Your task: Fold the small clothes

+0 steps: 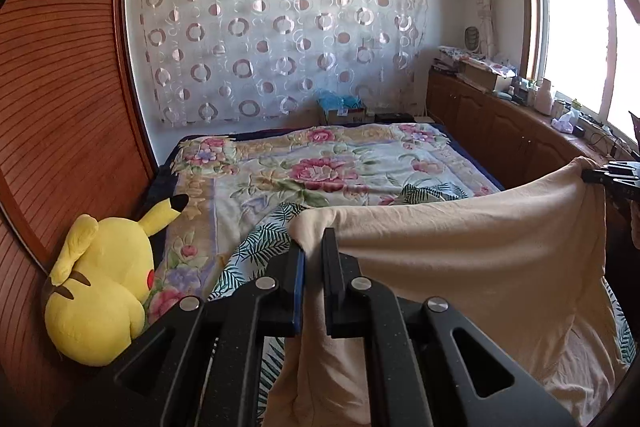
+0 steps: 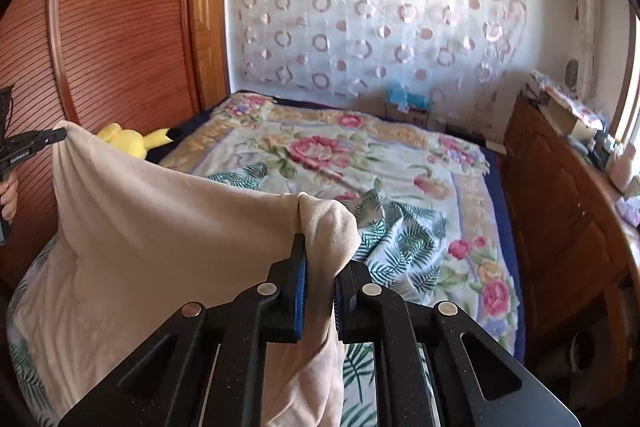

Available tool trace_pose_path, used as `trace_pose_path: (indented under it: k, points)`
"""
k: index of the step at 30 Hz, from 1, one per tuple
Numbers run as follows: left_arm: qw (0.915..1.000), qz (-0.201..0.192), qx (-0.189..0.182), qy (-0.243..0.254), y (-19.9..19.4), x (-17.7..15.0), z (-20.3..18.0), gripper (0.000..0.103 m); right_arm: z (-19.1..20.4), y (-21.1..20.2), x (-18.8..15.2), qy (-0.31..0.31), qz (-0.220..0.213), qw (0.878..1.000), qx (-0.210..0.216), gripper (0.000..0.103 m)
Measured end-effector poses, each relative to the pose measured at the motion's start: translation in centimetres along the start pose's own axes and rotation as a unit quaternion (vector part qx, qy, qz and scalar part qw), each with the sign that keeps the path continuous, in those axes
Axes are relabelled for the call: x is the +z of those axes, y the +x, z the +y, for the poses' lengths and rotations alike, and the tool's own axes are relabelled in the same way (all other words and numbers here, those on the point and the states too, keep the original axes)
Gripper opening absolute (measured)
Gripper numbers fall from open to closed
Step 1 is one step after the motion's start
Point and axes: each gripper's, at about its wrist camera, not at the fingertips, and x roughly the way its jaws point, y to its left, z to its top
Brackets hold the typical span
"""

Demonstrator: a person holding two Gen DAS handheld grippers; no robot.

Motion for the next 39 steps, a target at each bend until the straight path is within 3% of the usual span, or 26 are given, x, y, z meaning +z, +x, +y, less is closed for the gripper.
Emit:
trace_pose_path:
  k: [8, 14, 15, 18, 20, 24, 26, 30, 32, 39]
  points:
    - [0.9991, 0.043, 0.001, -0.003, 5.8, -1.4, -0.4, 0.009, 0.4, 5.7, 2.0, 0.021, 0.052, 0.998, -0.014, 0.011]
    - [0.999, 0.042, 0.011, 0.004, 7.0, -1.6, -0.1, 0.011, 0.9, 6.6, 1.5, 0.026, 0.058, 0.998, -0.024, 0.011]
    - [0.9989, 0.045, 0.01, 0.003, 7.2, -1.7, 0.0, 0.013, 1.0, 7.1, 1.5, 0.029, 0.061, 0.997, -0.024, 0.013]
    - [0.9989, 0.046, 0.001, -0.003, 6.9, -2.2, 0.2, 0.03, 1.2, 7.8, 1.0, 0.037, 0.06, 0.997, -0.045, 0.034]
    - [0.9989, 0.046, -0.006, -0.005, 6.5, -2.9, 0.1, 0.042, 1.2, 7.2, 0.6, 0.044, 0.052, 0.997, -0.044, 0.038]
    - [0.9974, 0.065, -0.031, 0.001, 5.5, -4.8, -1.0, 0.048, 2.0, 4.9, -1.5, 0.058, 0.036, 0.997, -0.028, 0.038]
    - [0.9954, 0.079, -0.053, 0.009, 5.2, -5.7, -2.1, 0.075, 2.6, 3.3, -3.0, 0.067, 0.039, 0.997, -0.014, 0.038]
    - [0.9937, 0.086, -0.071, 0.014, 4.0, -7.3, -3.6, 0.079, 4.3, 0.4, -5.7, 0.071, 0.052, 0.996, 0.002, 0.039]
    - [0.9937, 0.088, -0.069, 0.016, 3.3, -7.9, -4.0, 0.079, 4.9, -1.1, -6.9, 0.074, 0.055, 0.996, 0.005, 0.049]
    - [0.9926, 0.108, -0.054, 0.012, 3.5, -10.0, -4.3, 0.079, 4.6, -4.6, -9.7, 0.089, 0.073, 0.993, -0.017, 0.049]
